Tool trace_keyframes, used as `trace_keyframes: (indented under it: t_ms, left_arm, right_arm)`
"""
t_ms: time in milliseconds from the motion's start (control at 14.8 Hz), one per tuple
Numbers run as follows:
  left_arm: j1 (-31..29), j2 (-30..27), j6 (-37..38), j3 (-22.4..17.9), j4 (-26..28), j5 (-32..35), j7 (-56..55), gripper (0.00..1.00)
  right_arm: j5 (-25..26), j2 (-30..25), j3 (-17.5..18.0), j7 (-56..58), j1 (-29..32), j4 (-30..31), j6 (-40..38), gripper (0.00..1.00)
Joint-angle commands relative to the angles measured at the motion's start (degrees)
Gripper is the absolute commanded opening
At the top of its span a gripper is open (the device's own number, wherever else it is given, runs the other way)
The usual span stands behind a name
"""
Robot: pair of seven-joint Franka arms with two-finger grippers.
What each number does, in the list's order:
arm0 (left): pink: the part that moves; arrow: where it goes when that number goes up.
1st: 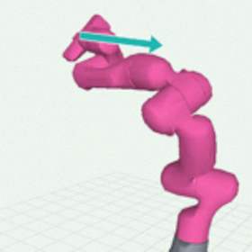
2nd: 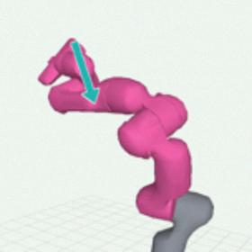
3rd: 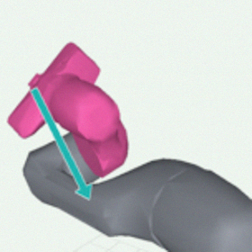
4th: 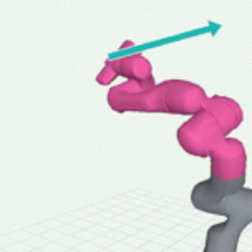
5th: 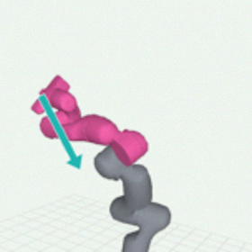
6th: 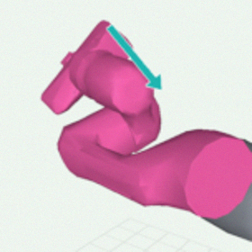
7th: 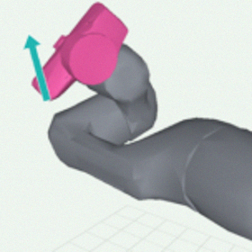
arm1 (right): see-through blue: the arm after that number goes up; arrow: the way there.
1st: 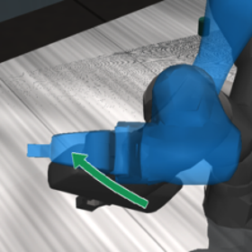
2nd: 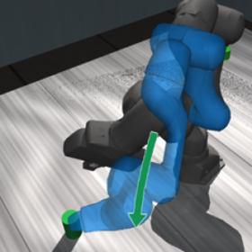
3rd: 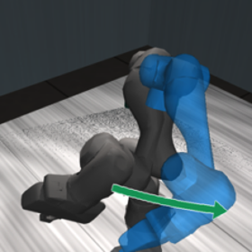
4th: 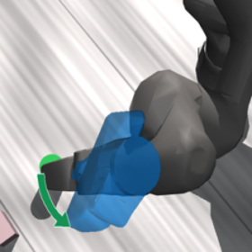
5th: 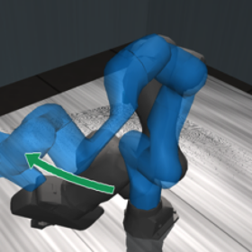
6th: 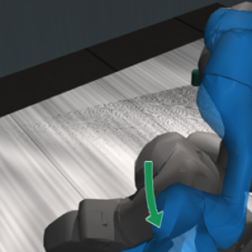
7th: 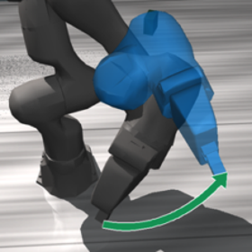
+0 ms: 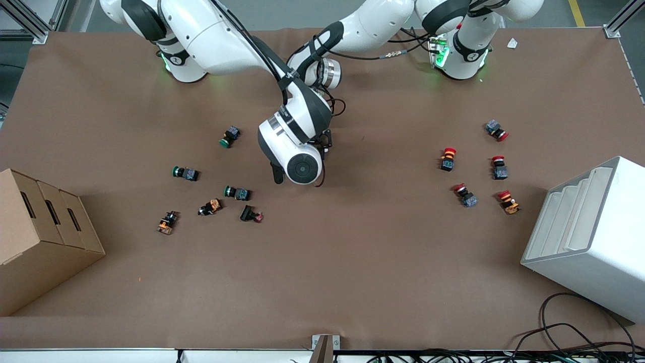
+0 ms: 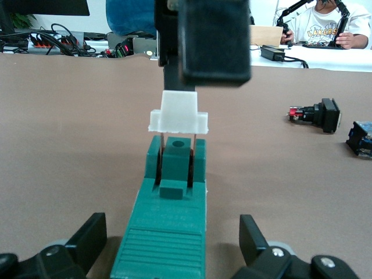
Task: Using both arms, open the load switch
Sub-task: 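Press the white lever fully over with the right gripper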
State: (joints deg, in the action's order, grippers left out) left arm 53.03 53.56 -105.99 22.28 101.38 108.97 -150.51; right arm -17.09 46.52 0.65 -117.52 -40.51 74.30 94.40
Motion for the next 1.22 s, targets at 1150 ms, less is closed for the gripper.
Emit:
trace_keyframes:
  t_ms: [1150]
  left_arm:
    - [4.27, 2.34, -2.12, 0.4, -1.27, -2.27, -1.37, 1.0]
  right_arm:
    - [-0.49, 0.24, 0.93, 0.09, -2.12, 0.84, -3.44, 1.0]
